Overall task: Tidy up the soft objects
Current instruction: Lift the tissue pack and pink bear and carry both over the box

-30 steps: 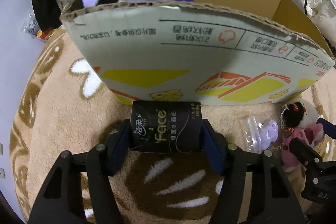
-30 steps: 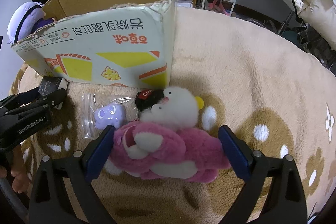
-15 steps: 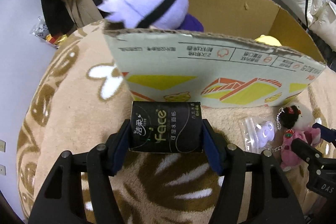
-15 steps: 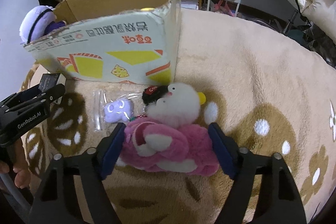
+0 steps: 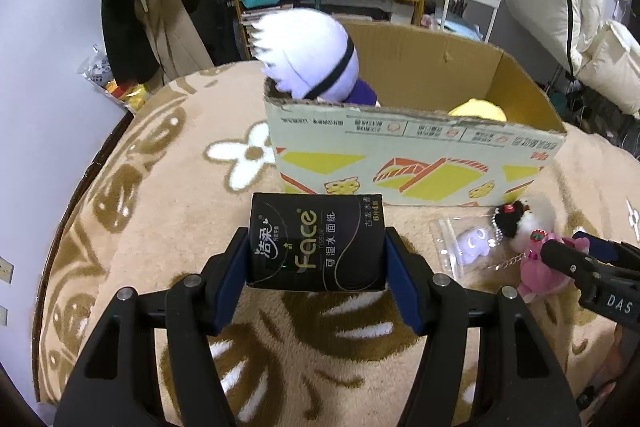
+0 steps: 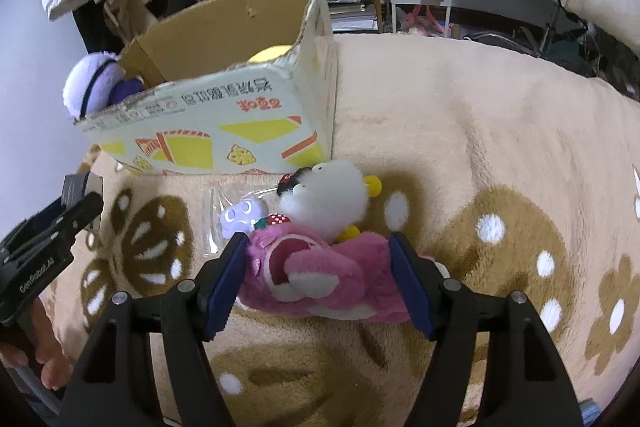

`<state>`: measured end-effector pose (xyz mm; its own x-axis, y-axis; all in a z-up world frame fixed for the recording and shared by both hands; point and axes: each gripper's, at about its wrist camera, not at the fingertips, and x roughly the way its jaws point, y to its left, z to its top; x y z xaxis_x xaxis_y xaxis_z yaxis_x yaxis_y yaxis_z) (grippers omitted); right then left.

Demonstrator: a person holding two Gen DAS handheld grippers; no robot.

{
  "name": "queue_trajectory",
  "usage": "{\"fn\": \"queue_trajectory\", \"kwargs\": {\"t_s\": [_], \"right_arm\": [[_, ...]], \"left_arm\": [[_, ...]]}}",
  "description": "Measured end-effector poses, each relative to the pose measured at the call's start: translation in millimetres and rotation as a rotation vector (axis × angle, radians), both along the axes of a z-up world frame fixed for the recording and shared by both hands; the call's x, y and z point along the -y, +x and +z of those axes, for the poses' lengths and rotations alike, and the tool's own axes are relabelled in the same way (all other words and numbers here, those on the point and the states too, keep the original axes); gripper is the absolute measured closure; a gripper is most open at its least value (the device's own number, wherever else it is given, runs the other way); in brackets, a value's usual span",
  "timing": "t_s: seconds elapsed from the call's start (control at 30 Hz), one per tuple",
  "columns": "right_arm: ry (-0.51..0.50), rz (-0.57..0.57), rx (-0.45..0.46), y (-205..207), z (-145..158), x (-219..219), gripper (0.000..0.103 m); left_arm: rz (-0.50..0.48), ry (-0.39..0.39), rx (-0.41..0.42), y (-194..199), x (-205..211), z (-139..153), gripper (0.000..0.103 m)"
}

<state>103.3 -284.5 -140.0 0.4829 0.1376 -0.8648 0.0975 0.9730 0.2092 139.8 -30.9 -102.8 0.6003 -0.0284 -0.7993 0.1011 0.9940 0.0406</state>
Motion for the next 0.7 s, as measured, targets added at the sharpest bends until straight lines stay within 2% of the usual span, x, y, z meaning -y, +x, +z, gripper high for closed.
{"fn": "queue_trajectory", "kwargs": {"t_s": [0.1, 0.13, 0.17, 0.2, 0.43, 0.7], "right_arm": [[0.022, -0.005, 0.021, -5, 6, 2, 0.029], [0.030, -0.003, 0.030, -6, 9, 2, 0.034], [0.037, 0.000, 0.040, -8, 12, 1, 0.046], [0.041, 0.005, 0.047, -9, 14, 0, 0.052], [0.054, 0.029, 0.023, -6, 8, -3, 0.055], [0.084, 0.038, 0.149, -13, 35, -5, 0.056]], "left_arm": [[0.008, 0.003, 0.034, -9, 0, 9, 0.040], [0.009, 0.003, 0.045, -13, 1, 11, 0.040], [0.011, 0.001, 0.056, -16, 1, 14, 0.040], [0.010, 0.000, 0.065, -18, 1, 17, 0.040], [-0.005, 0.016, 0.107, -32, 4, 29, 0.040], [0.016, 0.012, 0.181, -43, 2, 43, 0.040]]}}
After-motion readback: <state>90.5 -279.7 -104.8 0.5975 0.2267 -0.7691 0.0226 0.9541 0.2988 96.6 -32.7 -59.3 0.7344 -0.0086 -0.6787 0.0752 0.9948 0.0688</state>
